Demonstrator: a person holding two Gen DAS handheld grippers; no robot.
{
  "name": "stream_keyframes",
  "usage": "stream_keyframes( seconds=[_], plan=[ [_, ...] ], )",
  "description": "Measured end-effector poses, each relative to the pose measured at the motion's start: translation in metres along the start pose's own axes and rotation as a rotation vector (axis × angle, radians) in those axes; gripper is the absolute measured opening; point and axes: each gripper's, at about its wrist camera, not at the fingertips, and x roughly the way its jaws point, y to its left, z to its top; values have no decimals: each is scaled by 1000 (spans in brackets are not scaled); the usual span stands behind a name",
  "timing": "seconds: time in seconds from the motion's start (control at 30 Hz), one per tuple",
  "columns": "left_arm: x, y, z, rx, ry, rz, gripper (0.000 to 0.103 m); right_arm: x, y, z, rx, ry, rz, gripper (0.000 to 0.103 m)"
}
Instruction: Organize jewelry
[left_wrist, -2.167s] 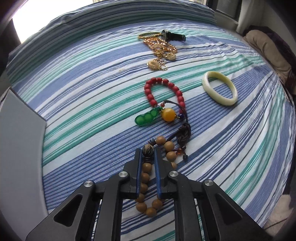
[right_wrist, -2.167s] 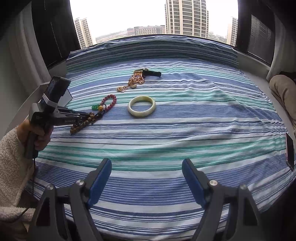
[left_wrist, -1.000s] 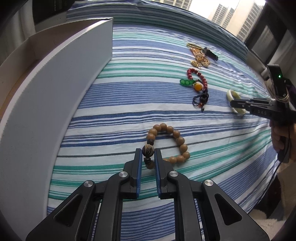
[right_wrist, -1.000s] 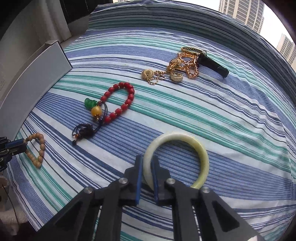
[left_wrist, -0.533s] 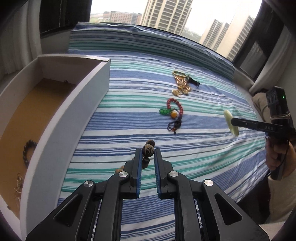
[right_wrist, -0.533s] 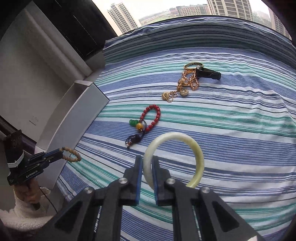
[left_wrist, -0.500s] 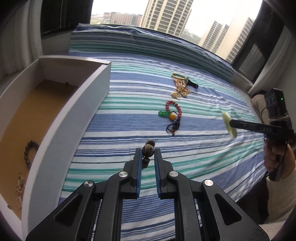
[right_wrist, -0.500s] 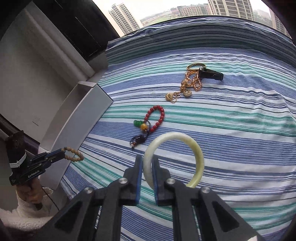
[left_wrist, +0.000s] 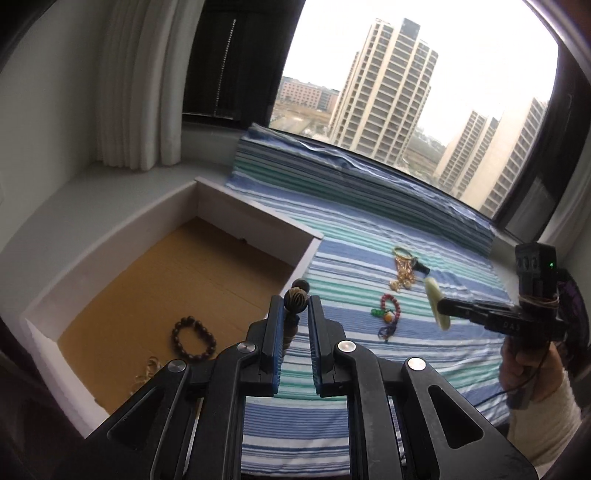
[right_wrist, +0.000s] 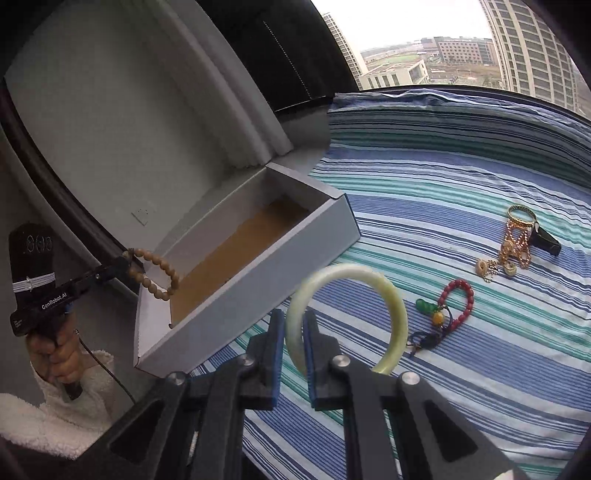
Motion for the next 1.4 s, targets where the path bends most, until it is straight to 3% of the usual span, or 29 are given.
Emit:
stream_keyframes(
  seconds=[0.17,0.37,0.57,0.83,0.9,0.93,0.97,1.1,1.2,1.4],
  plan=[
    [-2,61,2,-85,-8,131,11,36,58,35,-114,19,69,10],
    [40,126,-13,-176,83,273,11,97,125,65,-269,61,88,10],
    [81,154,-40,-228,185,329,11,183,155,72,-397,130,-14,11],
    [116,163,-53,-230,248,399,16,269,155,56,-461,216,-205,14],
    [114,162,-52,-242,239,421,49,273,150,57,-413,212,-193,36],
    [110,161,-52,-246,219,428,71,268,149,59,-388,195,-185,61],
    [104,159,-52,-243,193,438,77,259,149,60,-367,167,-177,65],
    [82,142,-46,-204,130,447,80,223,146,64,-327,99,-171,65],
    [64,117,-41,-171,67,437,89,189,139,61,-309,65,-189,66],
    [44,45,-51,-95,-14,319,98,120,110,24,-311,23,-284,66]
  ],
)
